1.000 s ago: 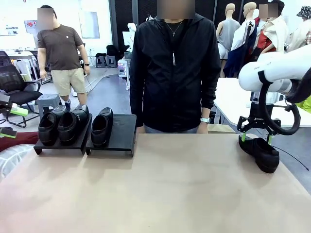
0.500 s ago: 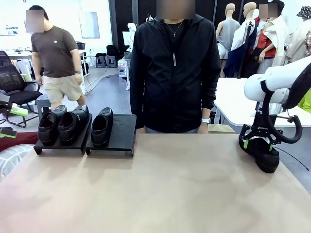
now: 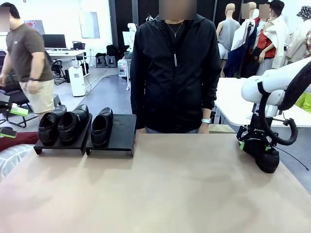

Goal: Organize the shoes by placing them on the stand.
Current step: Pick up one Shoe and place it in the middle of the table.

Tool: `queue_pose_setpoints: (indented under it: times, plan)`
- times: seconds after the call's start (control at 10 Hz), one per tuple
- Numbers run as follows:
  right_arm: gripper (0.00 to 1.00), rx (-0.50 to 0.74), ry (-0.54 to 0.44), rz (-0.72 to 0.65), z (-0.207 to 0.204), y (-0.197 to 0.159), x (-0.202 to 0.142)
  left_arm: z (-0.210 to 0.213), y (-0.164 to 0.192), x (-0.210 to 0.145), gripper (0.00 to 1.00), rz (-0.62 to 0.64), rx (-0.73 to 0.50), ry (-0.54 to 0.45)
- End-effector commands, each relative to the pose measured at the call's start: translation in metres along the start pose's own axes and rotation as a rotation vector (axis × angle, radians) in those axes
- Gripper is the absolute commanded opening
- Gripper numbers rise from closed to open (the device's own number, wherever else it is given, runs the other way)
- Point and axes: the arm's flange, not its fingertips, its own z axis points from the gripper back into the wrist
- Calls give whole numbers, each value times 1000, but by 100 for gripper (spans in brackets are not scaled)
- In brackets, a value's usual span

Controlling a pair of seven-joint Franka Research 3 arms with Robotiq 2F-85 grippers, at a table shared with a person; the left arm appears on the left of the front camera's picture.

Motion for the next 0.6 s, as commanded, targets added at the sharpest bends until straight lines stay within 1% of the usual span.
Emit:
queue_pose_setpoints:
  times: [0.0,0.1,0.5]
  plan:
    - [42,-15,40,-1,5,6,8,1,-2,0,100,12,-12,0]
    - [0,-11,35,9,6,7,9,1,-2,0,100,12,-12,0]
    - [0,-21,20,-11,3,2,12,1,-2,0,100,12,-12,0]
